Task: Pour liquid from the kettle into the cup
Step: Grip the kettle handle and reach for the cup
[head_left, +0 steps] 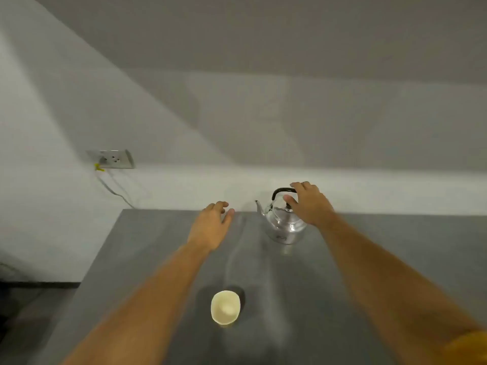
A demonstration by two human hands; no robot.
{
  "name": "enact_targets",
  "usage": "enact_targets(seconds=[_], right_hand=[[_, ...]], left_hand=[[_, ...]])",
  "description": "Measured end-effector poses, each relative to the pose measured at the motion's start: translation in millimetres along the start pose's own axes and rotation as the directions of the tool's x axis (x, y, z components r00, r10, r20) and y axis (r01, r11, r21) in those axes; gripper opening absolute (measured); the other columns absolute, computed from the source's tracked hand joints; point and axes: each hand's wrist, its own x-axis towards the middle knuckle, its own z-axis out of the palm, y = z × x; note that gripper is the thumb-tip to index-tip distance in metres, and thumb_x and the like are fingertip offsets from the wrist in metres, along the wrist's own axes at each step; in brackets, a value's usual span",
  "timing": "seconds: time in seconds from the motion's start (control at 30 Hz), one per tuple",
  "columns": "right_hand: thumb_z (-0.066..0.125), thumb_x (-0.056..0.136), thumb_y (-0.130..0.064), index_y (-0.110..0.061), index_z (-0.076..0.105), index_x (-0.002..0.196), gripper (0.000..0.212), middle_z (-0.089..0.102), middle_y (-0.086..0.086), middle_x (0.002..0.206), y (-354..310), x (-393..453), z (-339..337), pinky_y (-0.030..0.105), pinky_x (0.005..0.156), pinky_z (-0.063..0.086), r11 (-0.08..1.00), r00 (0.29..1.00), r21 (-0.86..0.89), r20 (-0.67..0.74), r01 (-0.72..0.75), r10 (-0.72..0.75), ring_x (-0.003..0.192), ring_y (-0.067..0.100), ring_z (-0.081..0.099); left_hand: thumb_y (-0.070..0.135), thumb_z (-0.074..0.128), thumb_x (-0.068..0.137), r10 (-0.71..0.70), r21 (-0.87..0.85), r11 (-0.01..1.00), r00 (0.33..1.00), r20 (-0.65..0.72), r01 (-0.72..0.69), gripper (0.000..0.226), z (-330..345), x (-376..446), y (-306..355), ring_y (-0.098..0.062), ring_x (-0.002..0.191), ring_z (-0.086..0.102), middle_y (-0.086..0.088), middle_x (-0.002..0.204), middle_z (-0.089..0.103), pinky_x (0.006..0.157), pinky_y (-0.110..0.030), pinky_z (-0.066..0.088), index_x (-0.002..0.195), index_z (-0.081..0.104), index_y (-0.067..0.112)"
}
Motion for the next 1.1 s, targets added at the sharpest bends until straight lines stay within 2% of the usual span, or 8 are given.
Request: enact_targets(seconds=[0.17,0.37,0.43,0.57,0.63,0.77,1.0,1.1], right_hand=[[0.045,0.100,-0.050,-0.013,0.039,0.147,0.060,0.045,0.013,0.145,15,32,16,0.047,0.104,0.040,0.993,0.978,0.022,0.178,-0.116,0.110,0.132,0.033,0.040],[0.042,0.100,-0.051,-0.009,0.053,0.132,0.054,0.053,0.016,0.127,20,53,31,0.047,0.098,0.043,0.969,0.965,0.118,0.177,-0.215,0.193,0.120,0.035,0.045],[0.042,0.099,-0.053,-0.009,0.054,0.126,0.053,0.059,0.016,0.120,22,57,35,0.047,0.093,0.046,0.957,0.958,0.160,0.198,-0.241,0.208,0.115,0.034,0.049],[0.047,0.096,-0.059,-0.011,0.055,0.110,0.051,0.065,0.009,0.096,26,57,44,0.041,0.079,0.051,0.933,0.957,0.243,0.190,-0.264,0.221,0.092,0.029,0.059],[0.049,0.092,-0.063,-0.013,0.057,0.101,0.051,0.065,0.004,0.085,27,56,46,0.037,0.071,0.049,0.923,0.957,0.272,0.176,-0.272,0.230,0.084,0.026,0.061],[0.053,0.082,-0.075,-0.014,0.054,0.068,0.063,0.057,0.000,0.058,23,48,40,0.032,0.052,0.038,0.899,0.949,0.313,0.176,-0.306,0.262,0.061,0.020,0.056],[0.063,0.077,-0.072,-0.016,0.047,0.054,0.063,0.049,-0.007,0.042,11,4,33,0.029,0.047,0.033,0.861,0.934,0.362,0.165,-0.357,0.318,0.051,0.015,0.050],[0.064,0.076,-0.072,-0.016,0.053,0.055,0.061,0.053,-0.010,0.041,7,-21,30,0.027,0.046,0.034,0.854,0.937,0.385,0.158,-0.349,0.312,0.050,0.012,0.053]], left_hand=[[0.043,0.045,0.105,-0.054,-0.001,0.999,0.998,0.015,0.054,0.043,11,11,-9,-0.021,0.119,0.060,-0.002,0.133,0.063,0.098,-0.035,0.049,0.139,0.056,0.019],[0.043,0.046,0.105,-0.096,0.003,0.995,0.994,0.043,0.096,0.043,21,15,-21,-0.023,0.118,0.062,-0.002,0.135,0.062,0.097,-0.036,0.051,0.139,0.055,0.019],[0.044,0.046,0.104,-0.103,0.001,0.995,0.994,0.044,0.103,0.044,24,16,-25,-0.022,0.118,0.062,-0.002,0.135,0.063,0.098,-0.036,0.050,0.139,0.056,0.018],[0.044,0.046,0.104,-0.106,0.002,0.994,0.993,0.047,0.106,0.044,28,16,-32,-0.023,0.119,0.061,-0.003,0.133,0.064,0.101,-0.037,0.050,0.139,0.057,0.018],[0.044,0.046,0.104,-0.112,0.007,0.994,0.992,0.054,0.112,0.044,28,14,-35,-0.023,0.120,0.062,-0.003,0.133,0.064,0.101,-0.038,0.050,0.139,0.057,0.018],[0.042,0.048,0.104,-0.127,0.010,0.992,0.990,0.054,0.127,0.043,29,5,-39,-0.024,0.118,0.063,-0.004,0.131,0.066,0.100,-0.039,0.051,0.138,0.058,0.017],[0.042,0.052,0.103,-0.150,-0.071,0.985,0.982,0.111,0.158,0.040,31,-36,-47,-0.019,0.115,0.065,-0.002,0.123,0.069,0.098,-0.032,0.051,0.134,0.060,0.019],[0.045,0.054,0.101,-0.156,-0.094,0.981,0.977,0.145,0.171,0.041,32,-59,-53,-0.017,0.114,0.065,0.000,0.120,0.070,0.099,-0.031,0.050,0.133,0.061,0.021]])
